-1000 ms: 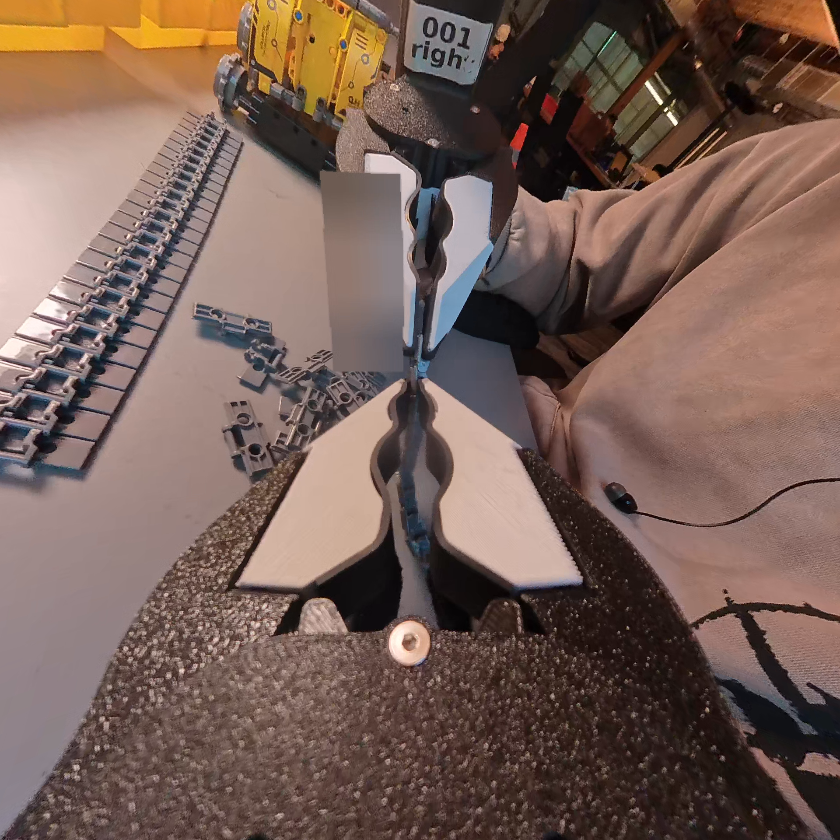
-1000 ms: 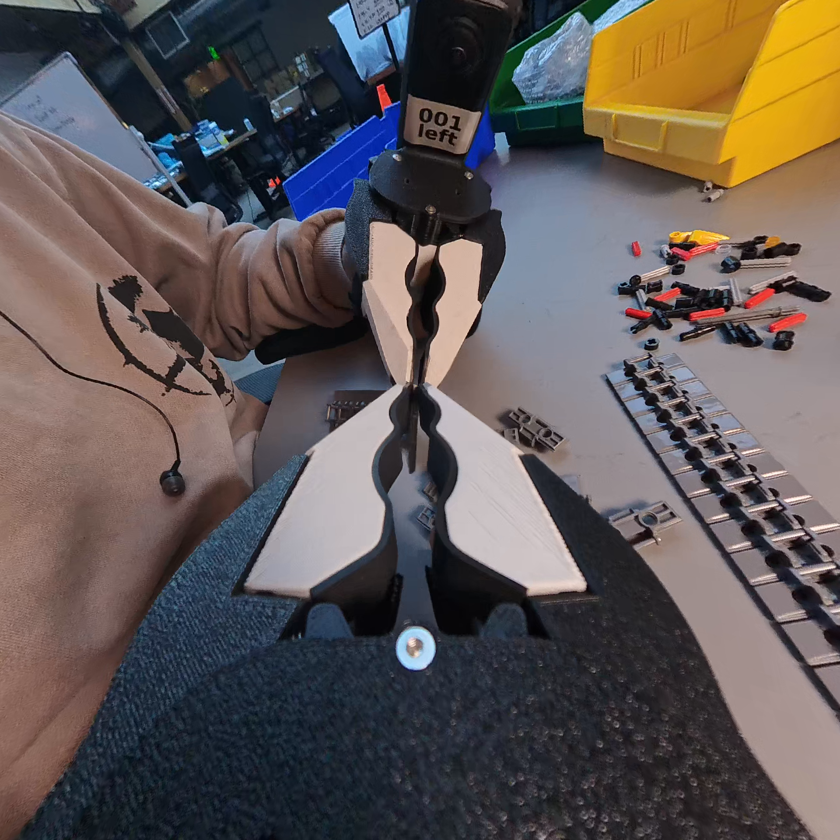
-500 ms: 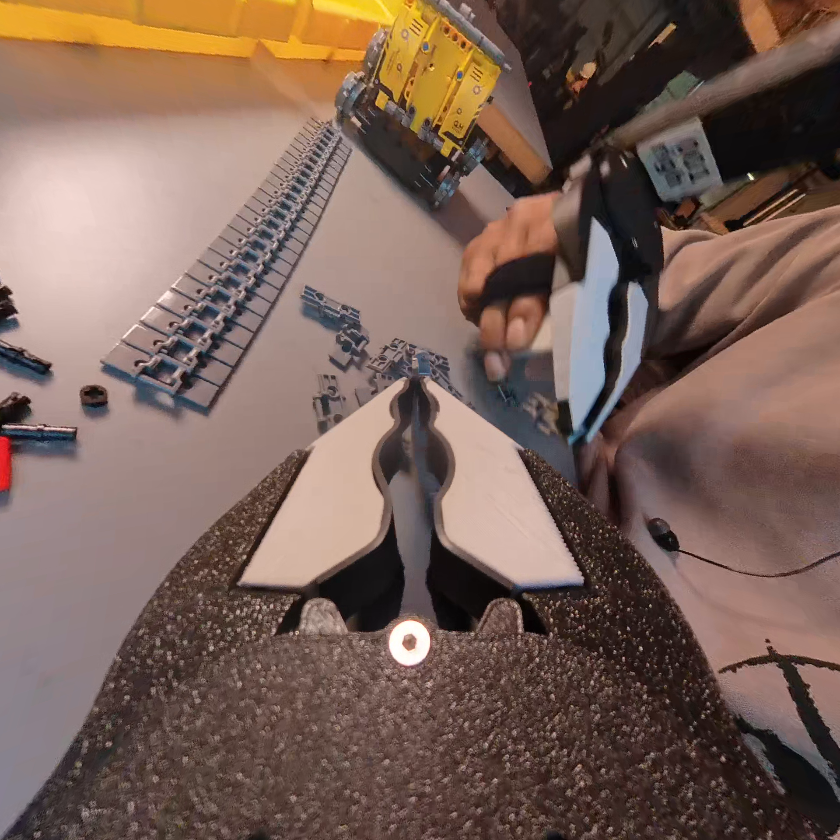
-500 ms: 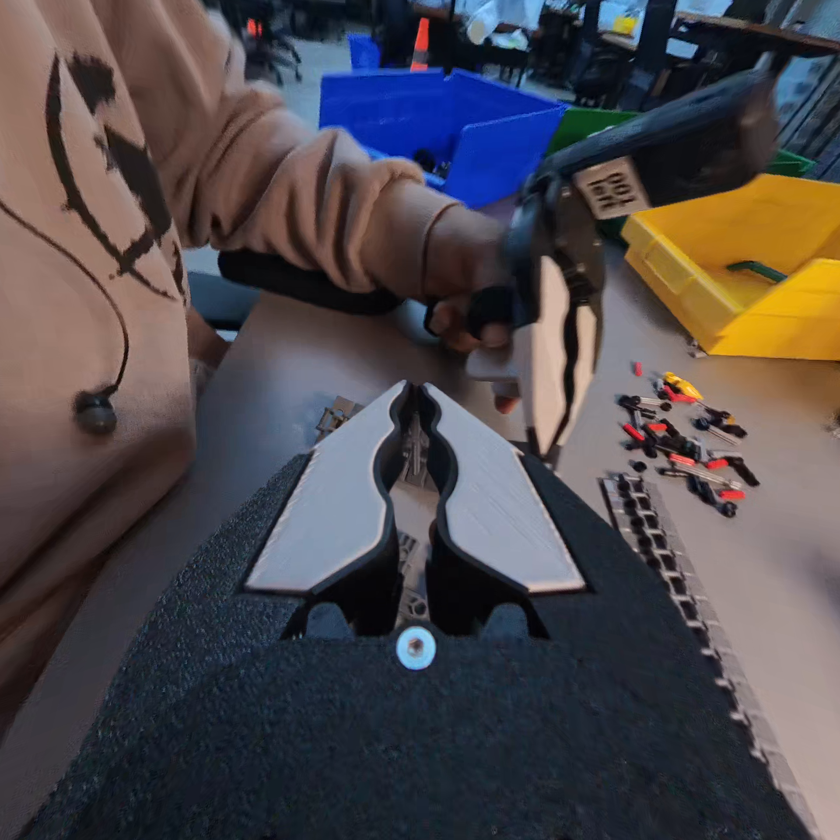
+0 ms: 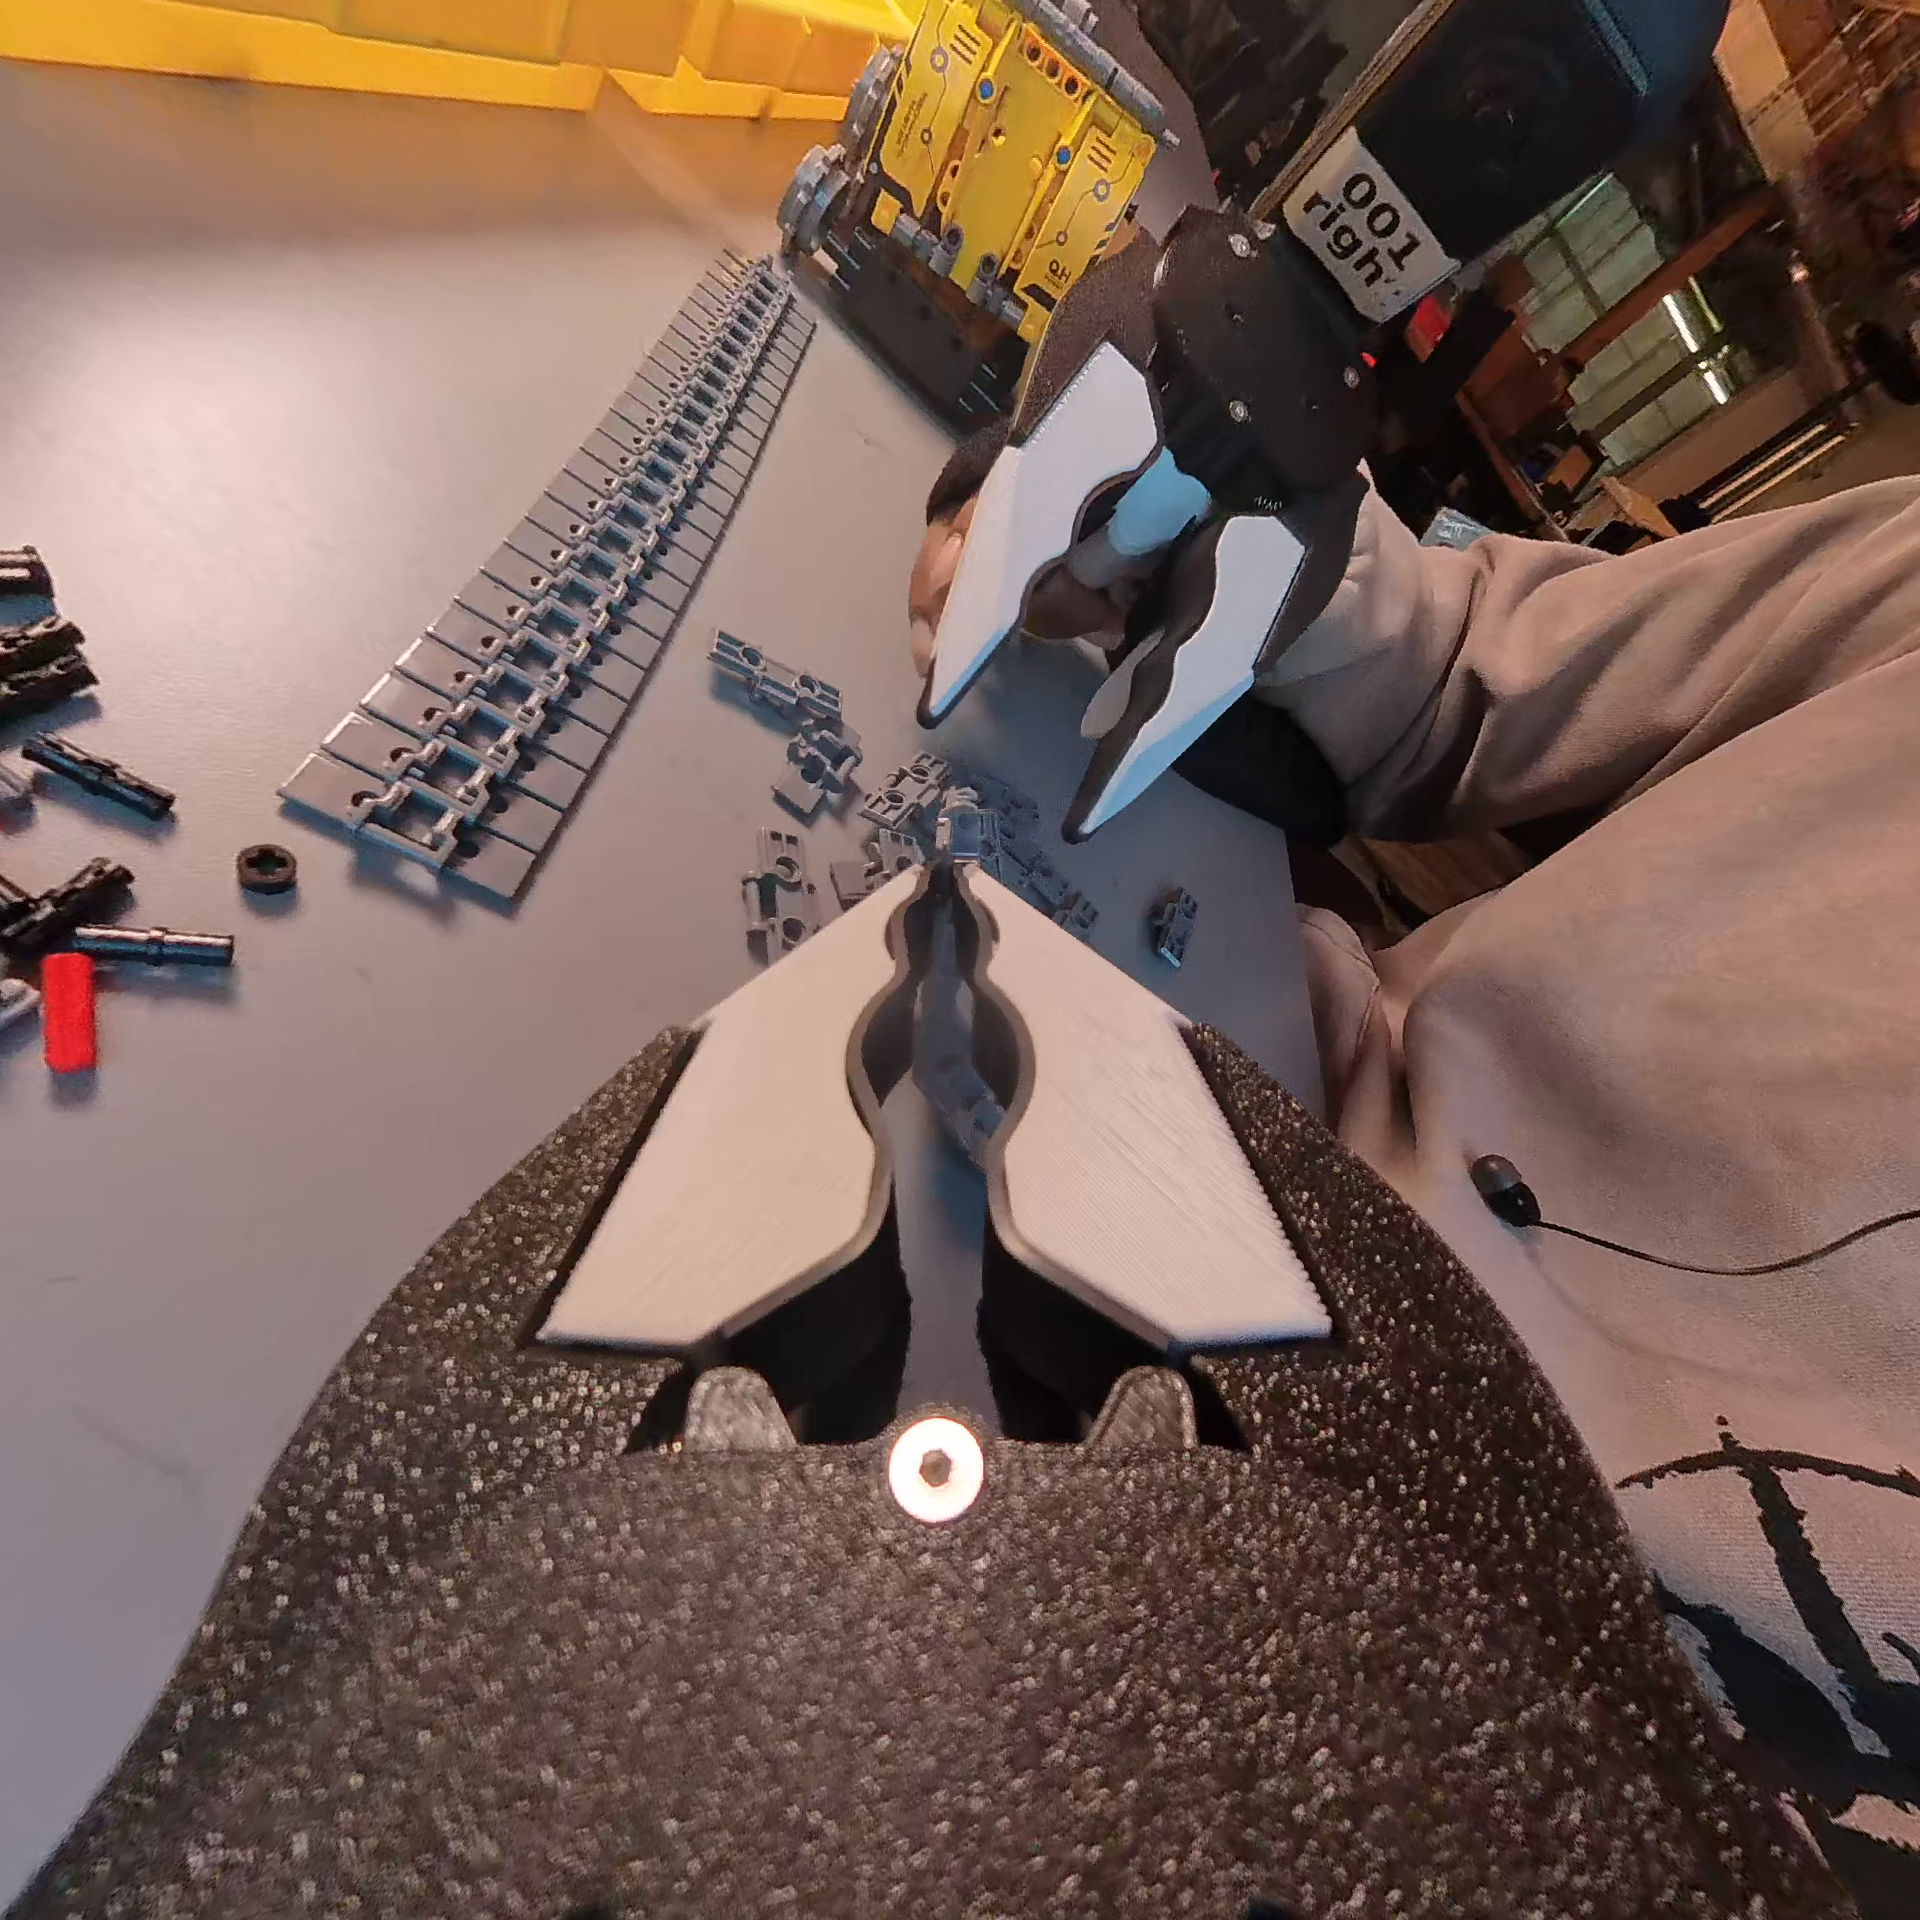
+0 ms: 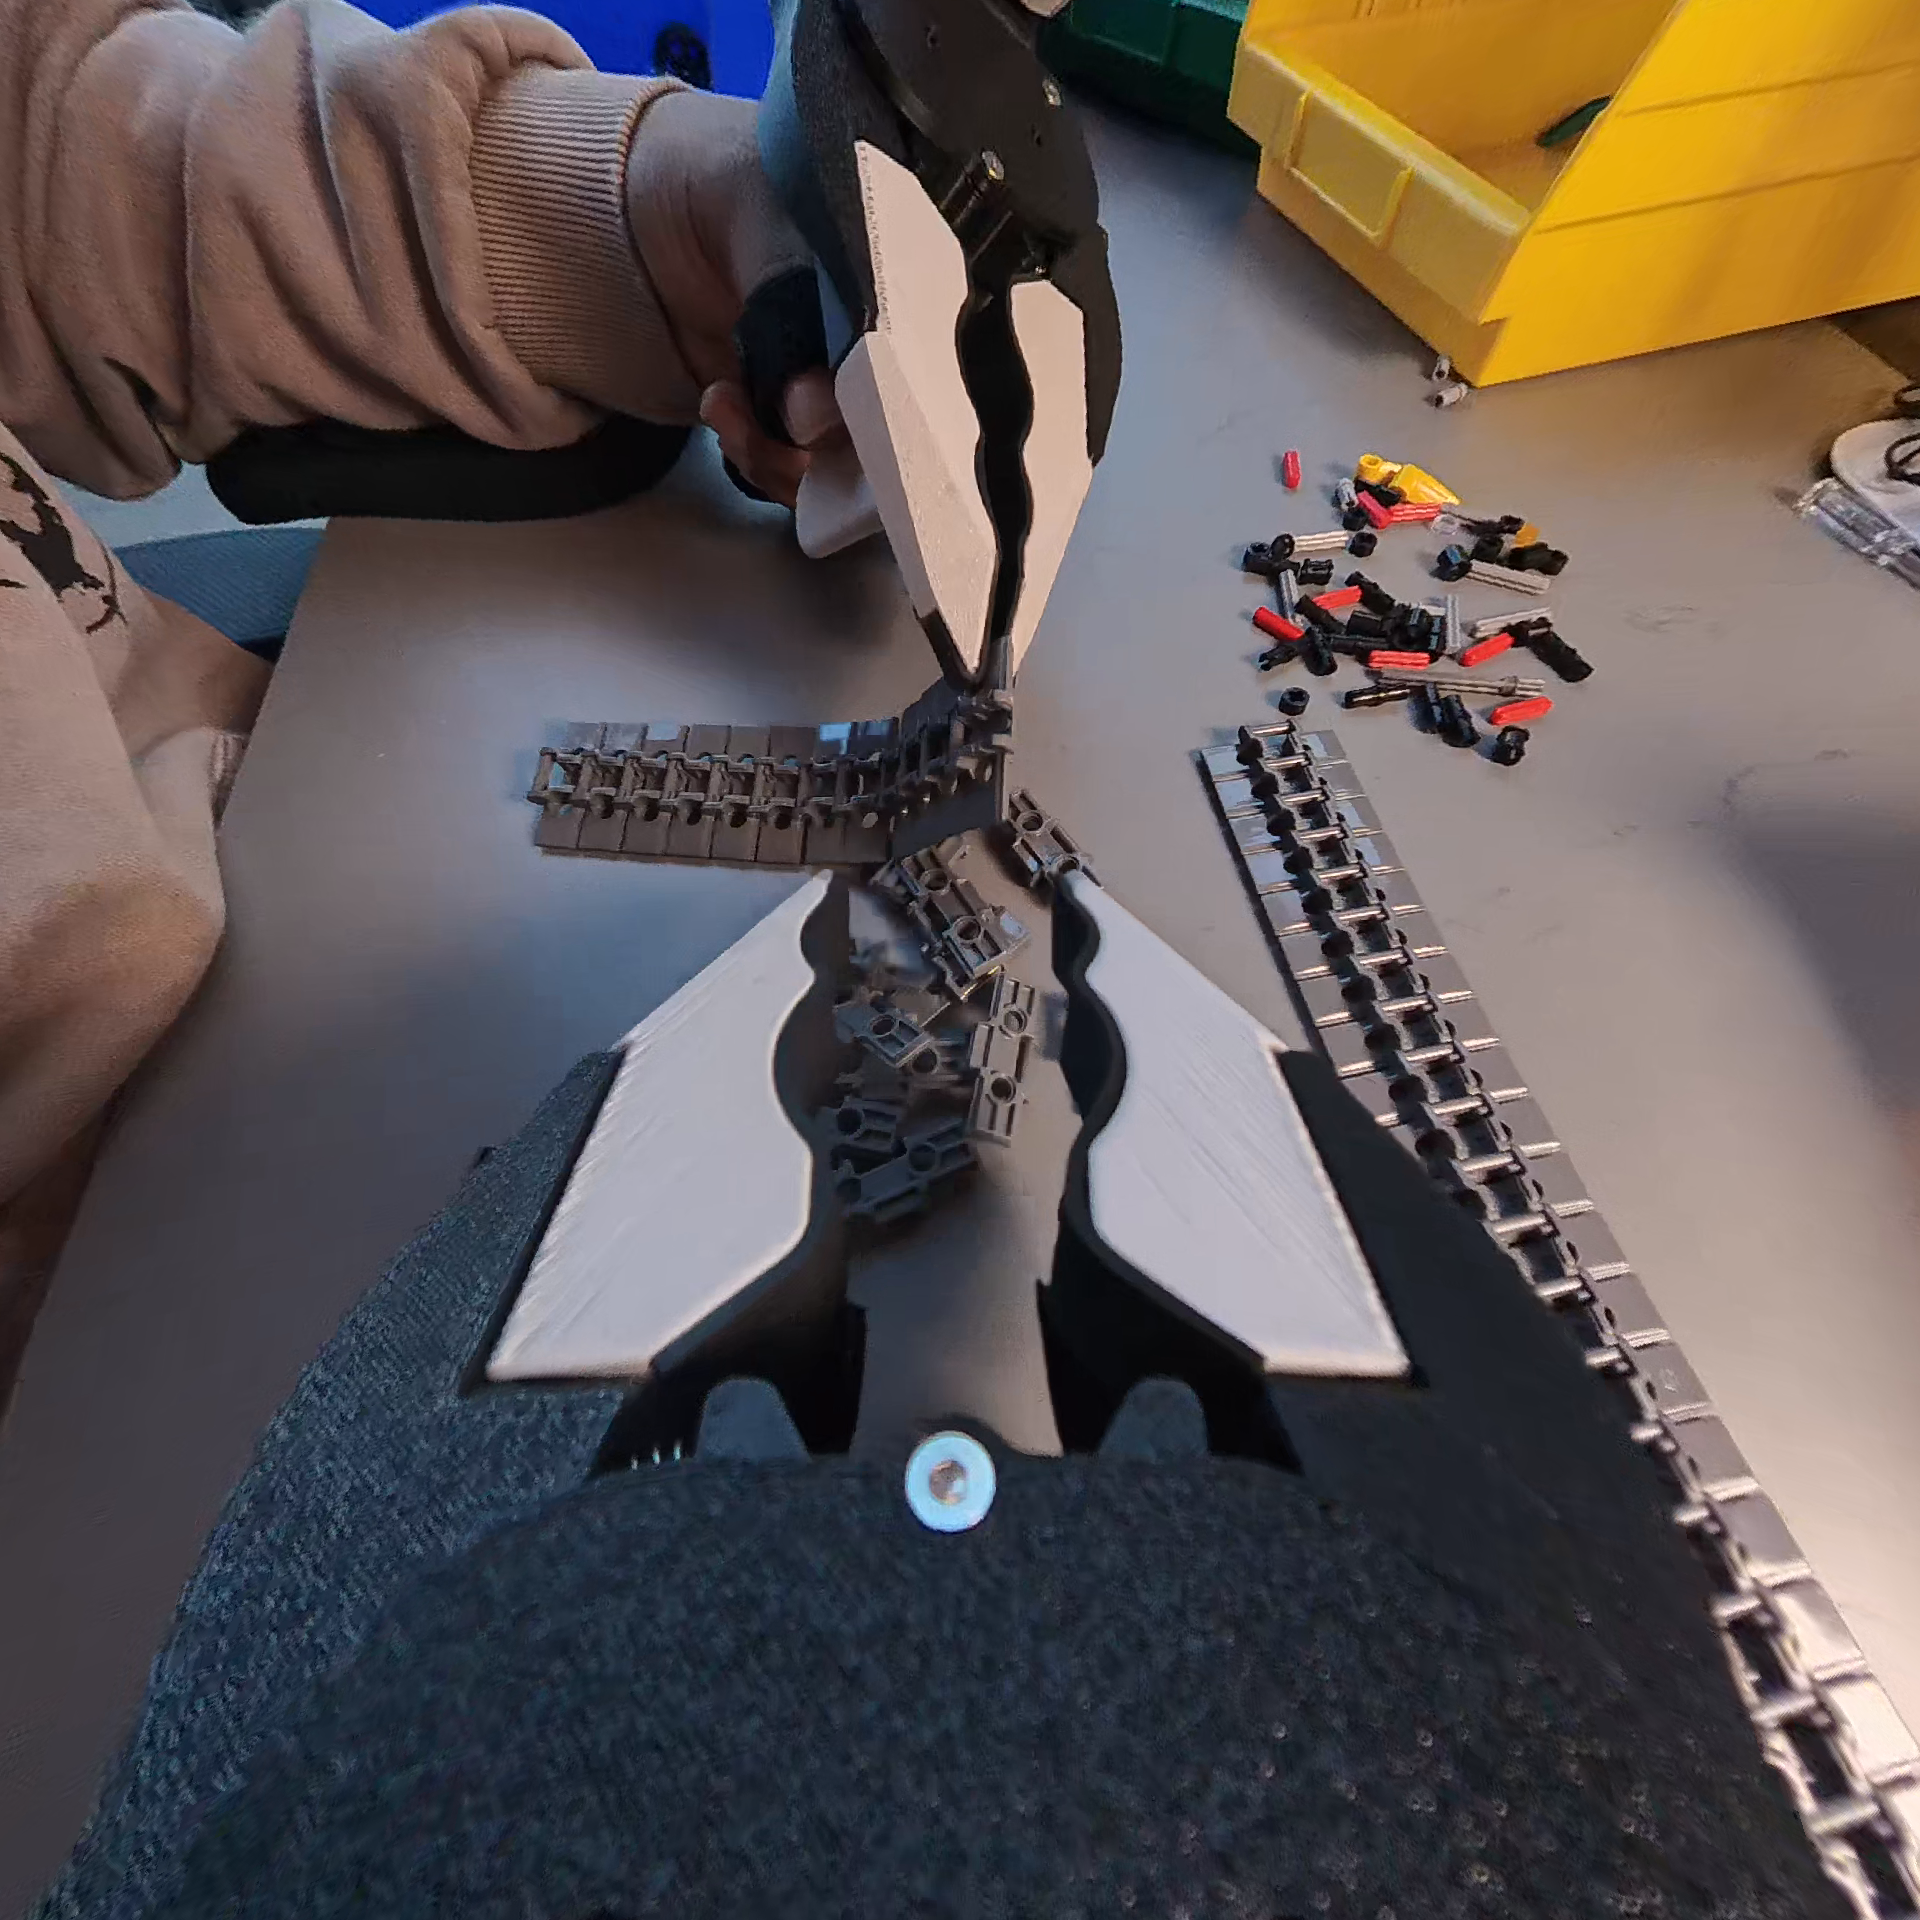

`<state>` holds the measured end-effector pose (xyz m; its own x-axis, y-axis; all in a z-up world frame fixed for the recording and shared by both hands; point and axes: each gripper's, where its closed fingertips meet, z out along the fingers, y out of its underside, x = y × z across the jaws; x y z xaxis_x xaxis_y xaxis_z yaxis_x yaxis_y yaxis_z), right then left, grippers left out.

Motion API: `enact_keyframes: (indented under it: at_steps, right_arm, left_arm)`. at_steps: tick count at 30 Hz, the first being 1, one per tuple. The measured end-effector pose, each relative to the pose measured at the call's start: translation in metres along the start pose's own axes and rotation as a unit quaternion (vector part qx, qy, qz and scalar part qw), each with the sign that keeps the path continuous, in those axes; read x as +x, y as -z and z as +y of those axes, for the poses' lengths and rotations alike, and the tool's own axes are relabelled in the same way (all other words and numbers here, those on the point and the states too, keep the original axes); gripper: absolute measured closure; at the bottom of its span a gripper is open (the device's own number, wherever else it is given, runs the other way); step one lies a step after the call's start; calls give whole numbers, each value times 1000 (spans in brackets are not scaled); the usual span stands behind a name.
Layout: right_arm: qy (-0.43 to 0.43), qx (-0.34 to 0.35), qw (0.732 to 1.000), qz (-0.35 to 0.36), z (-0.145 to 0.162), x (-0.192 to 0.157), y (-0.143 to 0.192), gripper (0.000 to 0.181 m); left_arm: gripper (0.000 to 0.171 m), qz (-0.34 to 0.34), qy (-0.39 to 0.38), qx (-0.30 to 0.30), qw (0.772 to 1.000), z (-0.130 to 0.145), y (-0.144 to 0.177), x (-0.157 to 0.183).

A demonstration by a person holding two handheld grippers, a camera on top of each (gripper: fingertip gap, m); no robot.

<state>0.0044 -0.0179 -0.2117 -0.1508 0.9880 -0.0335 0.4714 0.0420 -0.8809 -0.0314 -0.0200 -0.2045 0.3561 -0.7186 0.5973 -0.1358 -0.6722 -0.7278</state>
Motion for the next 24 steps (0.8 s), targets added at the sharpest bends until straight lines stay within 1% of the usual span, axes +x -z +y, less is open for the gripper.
enact_keyframes:
  at_steps: [2,3,4,5,7,9,11,12,13,14,15,16,18,19,21,24]
  right_arm:
    - [12,-1,999,-40,-3,-13,8,145]
    - [19,-13,997,-71,0,-24,12,145]
    - [29,-38,994,-99,6,-35,16,142]
    - [46,-73,990,-115,15,-45,20,133]
    - [81,-144,978,-128,33,-61,26,123]
    - [112,-201,965,-126,47,-73,27,120]
    - [141,-249,951,-115,62,-78,25,118]
    - [149,-258,948,-113,66,-79,23,118]
    - [153,-244,952,-104,61,-76,21,123]
    - [169,-239,953,-78,58,-66,19,134]
    - [176,-231,955,-58,56,-56,18,137]
    - [177,-214,960,-26,51,-41,15,145]
    - [172,-193,965,44,44,-9,12,148]
    - [168,-183,967,62,42,0,12,148]
    - [157,-129,976,77,27,8,12,147]
    - [117,-79,989,39,12,0,11,147]
  left_arm:
    - [169,7,0,0,1000,0,2,2]
    - [169,9,-1,-1,1000,-1,3,2]
    - [169,8,-3,-3,1000,0,4,2]
    - [169,6,-4,-4,1000,0,5,0]
    - [169,-1,-4,-4,1000,-1,7,-3]
    - [169,-6,3,-1,1000,-1,9,-8]
    - [169,-6,13,4,1000,-2,10,-12]
    - [169,-2,17,6,1000,-3,10,-11]
    - [169,3,20,8,1000,-4,10,-10]
    - [169,7,20,9,1000,-4,10,-9]
    - [169,10,19,9,1000,-4,9,-7]
    - [169,12,17,7,1000,-4,9,-5]
    - [169,16,12,3,1000,-3,7,-1]
    - [169,18,10,0,1000,-1,5,0]
    - [169,19,5,-8,1000,1,3,3]
    - [169,19,-3,-16,1000,3,2,6]
